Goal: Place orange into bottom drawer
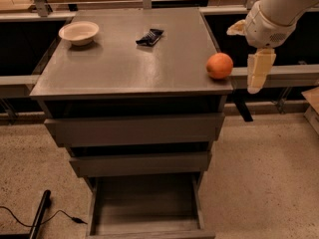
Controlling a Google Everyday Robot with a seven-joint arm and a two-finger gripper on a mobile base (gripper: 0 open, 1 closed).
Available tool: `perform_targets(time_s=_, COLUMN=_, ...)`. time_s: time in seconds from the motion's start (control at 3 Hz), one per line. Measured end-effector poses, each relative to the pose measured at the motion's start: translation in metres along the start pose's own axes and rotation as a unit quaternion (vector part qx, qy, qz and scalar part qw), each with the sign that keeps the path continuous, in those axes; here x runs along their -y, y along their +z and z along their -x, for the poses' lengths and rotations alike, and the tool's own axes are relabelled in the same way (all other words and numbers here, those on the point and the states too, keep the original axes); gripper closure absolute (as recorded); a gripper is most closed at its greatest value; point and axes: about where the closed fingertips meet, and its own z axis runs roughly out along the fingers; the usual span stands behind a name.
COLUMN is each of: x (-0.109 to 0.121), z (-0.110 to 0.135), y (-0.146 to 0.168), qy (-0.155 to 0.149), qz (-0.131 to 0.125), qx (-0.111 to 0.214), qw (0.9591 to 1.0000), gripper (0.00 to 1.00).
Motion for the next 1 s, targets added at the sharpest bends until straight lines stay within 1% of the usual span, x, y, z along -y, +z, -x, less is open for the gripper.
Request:
perform_targets(time_s=0.67, x=0.032, z=-0.002, y=0.041, qy=-0.031, qz=0.019, qx=-0.003, qw=0.9993, gripper=0.00)
perform_targets(time_s=1.0, x=0.039, z=0.002, y=0.053, qy=-0.041, qz=0.023, qx=0.002, qw=0.9989, gripper=0.00)
